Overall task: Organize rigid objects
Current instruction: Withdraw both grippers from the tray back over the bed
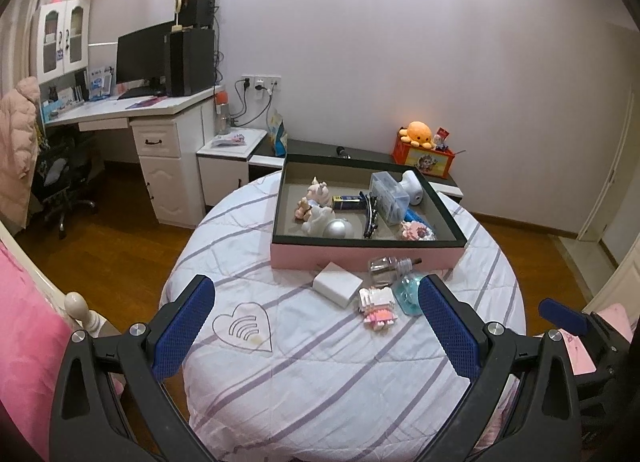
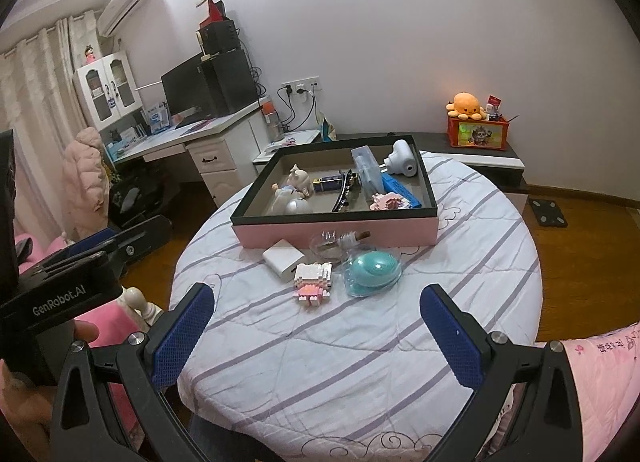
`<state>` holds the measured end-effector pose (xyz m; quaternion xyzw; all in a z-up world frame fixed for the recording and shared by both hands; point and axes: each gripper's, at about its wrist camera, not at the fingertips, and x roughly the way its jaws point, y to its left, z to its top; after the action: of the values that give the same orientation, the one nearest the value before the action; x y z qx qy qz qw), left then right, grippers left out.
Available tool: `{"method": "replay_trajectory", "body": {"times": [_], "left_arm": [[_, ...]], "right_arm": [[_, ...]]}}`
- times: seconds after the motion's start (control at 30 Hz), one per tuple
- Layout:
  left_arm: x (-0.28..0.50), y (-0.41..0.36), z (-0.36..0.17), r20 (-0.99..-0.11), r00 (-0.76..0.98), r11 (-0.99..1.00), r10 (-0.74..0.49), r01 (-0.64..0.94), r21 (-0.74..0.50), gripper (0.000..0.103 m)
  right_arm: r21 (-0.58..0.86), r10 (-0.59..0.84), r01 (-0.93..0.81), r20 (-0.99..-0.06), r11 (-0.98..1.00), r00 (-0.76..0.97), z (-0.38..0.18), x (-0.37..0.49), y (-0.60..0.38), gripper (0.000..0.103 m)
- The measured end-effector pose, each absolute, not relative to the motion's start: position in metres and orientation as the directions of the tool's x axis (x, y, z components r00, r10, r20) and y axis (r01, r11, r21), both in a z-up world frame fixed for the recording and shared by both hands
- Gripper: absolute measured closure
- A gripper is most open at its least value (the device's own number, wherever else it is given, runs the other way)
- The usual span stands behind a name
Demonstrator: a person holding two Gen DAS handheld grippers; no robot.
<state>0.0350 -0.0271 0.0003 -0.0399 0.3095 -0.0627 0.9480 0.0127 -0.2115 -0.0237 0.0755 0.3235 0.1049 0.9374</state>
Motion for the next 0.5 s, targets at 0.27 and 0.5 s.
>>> {"method": "replay_trajectory", "body": {"times": [0.27,0.5], "left_arm": [[0.034,-0.024,-0.013,-0.605,0.783,0.989,-0.142,0.088,-0.119,0.000],[0.048,-0.025,-0.036,-0.644,0.754,0.990,-0.132,0.073,-0.117,0.000]], "right_arm": [[0.204,0.230,-0.132,-0.597,0.970,0.768,-0.026,0.009,-0.216,0.000],[0.197,0.206,-0.104,-0.627,0.975,0.751,-0.038,0.018,-0.225,0.000]]}}
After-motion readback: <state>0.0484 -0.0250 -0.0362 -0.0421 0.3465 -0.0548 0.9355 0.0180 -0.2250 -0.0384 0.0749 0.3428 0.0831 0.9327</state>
